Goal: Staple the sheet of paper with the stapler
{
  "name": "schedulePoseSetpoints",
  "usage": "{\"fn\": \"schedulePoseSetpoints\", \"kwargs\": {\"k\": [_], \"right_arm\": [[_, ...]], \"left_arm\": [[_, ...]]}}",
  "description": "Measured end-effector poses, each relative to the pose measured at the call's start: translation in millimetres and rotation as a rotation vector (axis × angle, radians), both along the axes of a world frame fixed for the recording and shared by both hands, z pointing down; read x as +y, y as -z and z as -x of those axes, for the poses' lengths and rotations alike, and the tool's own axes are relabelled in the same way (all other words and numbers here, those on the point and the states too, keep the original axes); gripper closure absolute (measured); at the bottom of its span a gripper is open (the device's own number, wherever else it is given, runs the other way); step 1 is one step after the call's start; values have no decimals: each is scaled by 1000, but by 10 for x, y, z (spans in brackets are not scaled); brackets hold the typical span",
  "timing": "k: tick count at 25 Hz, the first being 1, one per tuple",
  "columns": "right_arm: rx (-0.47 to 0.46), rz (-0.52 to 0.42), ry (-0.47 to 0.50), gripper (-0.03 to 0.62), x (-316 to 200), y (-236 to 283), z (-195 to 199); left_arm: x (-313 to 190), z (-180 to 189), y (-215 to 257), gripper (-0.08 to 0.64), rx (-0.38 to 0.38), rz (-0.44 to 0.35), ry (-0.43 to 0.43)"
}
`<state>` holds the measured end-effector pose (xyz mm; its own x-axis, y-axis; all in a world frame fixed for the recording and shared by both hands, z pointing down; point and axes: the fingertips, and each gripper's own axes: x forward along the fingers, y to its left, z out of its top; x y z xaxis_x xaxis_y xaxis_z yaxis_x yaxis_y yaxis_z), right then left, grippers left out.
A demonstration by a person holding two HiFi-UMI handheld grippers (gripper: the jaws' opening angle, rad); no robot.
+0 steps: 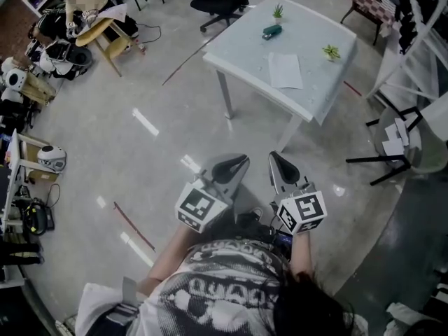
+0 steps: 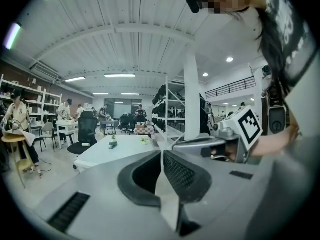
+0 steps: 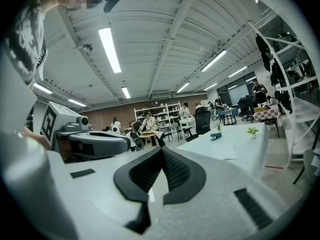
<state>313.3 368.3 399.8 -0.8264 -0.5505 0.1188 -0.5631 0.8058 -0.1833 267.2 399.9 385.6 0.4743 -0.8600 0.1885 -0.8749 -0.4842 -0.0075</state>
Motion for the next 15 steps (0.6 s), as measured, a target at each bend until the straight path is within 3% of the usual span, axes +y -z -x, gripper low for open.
{"fn": "schedulePoseSetpoints", "kwargs": {"k": [9,15], "right_arm": [[28,35,3,600,-562,-138,429],[57,57,-38,600,-1158,-145,861]], "left_arm": [[-572,518,-109,545,11,18,18],[-1238,975,-61,545,24,21,-33]]}}
